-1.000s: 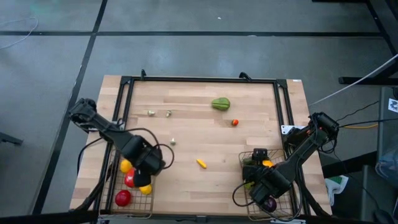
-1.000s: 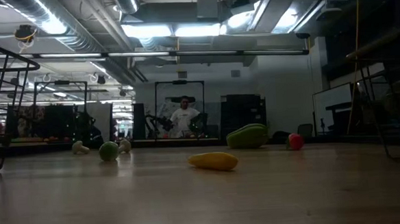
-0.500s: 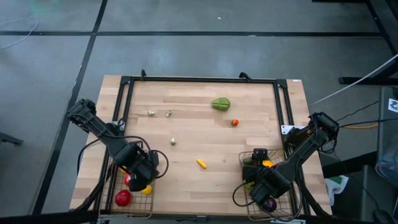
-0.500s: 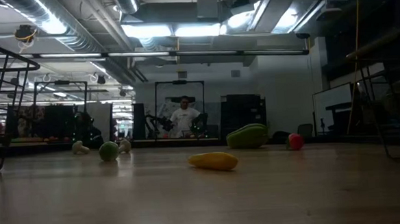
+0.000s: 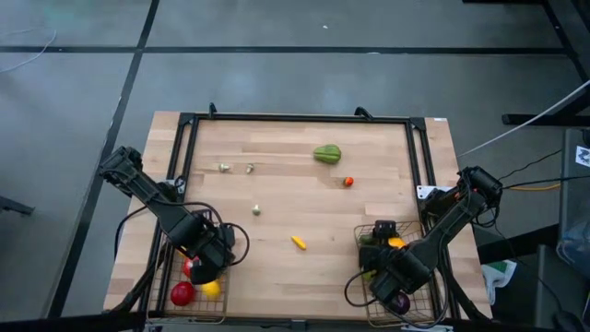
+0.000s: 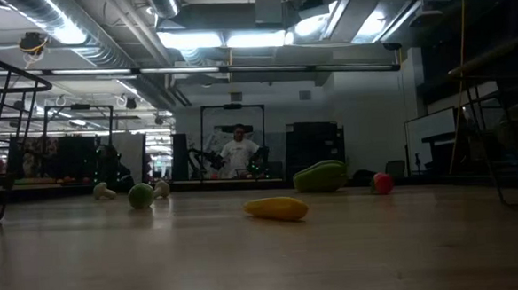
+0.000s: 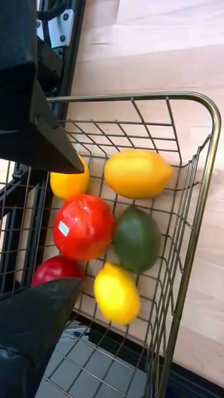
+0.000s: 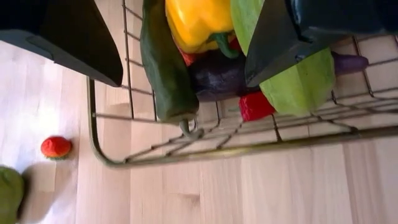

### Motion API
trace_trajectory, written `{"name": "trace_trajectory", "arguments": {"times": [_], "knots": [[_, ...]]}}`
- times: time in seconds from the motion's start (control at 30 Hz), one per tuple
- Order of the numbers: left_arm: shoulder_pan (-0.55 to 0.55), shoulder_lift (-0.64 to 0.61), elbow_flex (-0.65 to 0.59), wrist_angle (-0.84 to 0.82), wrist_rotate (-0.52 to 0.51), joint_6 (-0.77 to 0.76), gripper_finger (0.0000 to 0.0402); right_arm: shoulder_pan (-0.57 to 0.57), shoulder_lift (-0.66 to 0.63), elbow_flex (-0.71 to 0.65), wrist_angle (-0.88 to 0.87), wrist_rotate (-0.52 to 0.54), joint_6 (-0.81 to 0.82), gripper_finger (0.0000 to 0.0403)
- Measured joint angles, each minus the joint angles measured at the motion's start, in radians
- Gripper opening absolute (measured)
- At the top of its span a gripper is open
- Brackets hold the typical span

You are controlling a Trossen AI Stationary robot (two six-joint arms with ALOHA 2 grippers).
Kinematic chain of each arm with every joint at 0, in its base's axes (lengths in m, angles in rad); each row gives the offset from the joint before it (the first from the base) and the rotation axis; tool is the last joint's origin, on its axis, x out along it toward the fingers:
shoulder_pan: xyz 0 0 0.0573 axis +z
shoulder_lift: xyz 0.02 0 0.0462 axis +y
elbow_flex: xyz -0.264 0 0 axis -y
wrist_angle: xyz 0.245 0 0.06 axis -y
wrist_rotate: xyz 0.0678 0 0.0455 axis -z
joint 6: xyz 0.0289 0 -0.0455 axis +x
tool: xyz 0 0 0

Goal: Sort produce into baskets
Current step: Put the green lime into the left wire basket, then put the green chayote into the right wire basket

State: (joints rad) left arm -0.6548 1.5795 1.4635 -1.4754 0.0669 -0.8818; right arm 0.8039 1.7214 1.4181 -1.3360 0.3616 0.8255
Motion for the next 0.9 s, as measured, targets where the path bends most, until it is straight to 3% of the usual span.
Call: {"name": "trace_trajectory", "arguments": {"times": [0.17,0.4,0.9], "knots": [[0.0,0.0,0.0,0.007,0.0,-0.045,0.028,-0.037,0.0,0.036,-0.001,-0.007,-0.031,0.0337],[0.0,0.0,0.0,0.052,0.0,-0.087,0.028,-0.149,0.0,0.157,-0.033,0.051,-0.228,0.0337],[0.0,0.0,0.0,0.134,-0.048,-0.063,0.028,-0.63,0.0,0.225,0.088,0.084,-0.65,0.0337]]}}
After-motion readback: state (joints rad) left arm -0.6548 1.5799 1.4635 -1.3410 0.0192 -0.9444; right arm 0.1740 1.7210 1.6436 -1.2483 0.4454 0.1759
